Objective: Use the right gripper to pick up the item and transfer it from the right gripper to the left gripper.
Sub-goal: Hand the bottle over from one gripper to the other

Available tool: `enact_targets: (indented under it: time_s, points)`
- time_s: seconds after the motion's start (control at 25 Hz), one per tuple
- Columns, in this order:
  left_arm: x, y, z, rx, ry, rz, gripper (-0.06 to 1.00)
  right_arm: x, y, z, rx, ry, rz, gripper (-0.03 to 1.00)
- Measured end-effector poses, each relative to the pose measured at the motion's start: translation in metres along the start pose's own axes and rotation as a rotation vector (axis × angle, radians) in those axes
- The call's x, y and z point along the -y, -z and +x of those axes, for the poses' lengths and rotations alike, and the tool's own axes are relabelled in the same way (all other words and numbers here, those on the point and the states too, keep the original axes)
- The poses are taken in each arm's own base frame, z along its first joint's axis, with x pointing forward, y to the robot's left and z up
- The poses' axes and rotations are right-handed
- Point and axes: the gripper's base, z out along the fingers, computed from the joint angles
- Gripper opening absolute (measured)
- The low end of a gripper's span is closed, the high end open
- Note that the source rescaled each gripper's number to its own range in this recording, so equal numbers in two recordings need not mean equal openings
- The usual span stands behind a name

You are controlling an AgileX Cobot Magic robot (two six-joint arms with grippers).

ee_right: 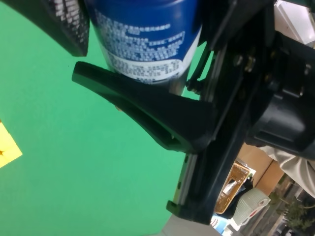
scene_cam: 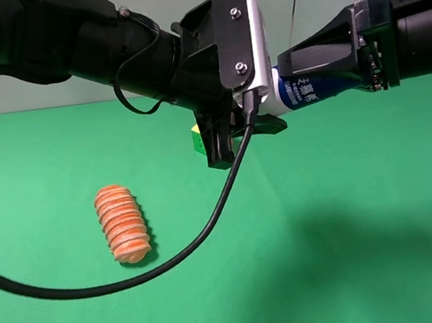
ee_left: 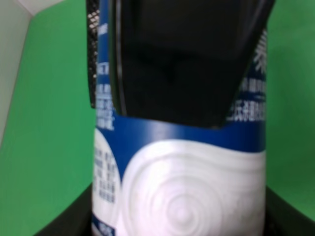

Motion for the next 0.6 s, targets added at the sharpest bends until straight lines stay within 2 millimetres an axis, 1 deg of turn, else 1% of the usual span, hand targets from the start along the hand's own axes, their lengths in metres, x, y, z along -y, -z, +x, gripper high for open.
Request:
enact_targets:
  time_s: [0.28, 0.44, 0.48, 0.52, 0.56, 0.6]
  points:
    - [-0.0002, 0.0000, 0.0001, -0.001, -0.002, -0.002, 0.05, 0.0002, 0.0000, -0.0001, 0.001, -0.003, 0.002, 0.02]
    - [-0.0003, 0.0000, 0.0000, 0.000, 0.002, -0.003, 0.05, 0.0012, 0.0000, -0.0007, 0.008, -0.038, 0.013, 0.02]
    - [-0.0004, -0.0002, 0.0002, -0.001, 0.004, -0.004, 0.05, 0.0014, 0.0000, -0.0009, 0.010, -0.055, 0.015, 0.05]
    - [-0.0009, -0.0002, 0.0005, -0.005, 0.001, -0.010, 0.05, 0.0012, 0.0003, -0.0018, 0.019, -0.069, 0.016, 0.21]
    - [-0.0014, -0.0006, 0.0012, -0.010, -0.002, -0.016, 0.04, 0.0008, 0.0009, -0.0028, 0.028, -0.079, 0.019, 0.48]
    - [-0.0016, -0.0012, 0.0018, -0.013, -0.002, -0.019, 0.05, 0.0003, 0.0014, -0.0035, 0.034, -0.083, 0.019, 0.69]
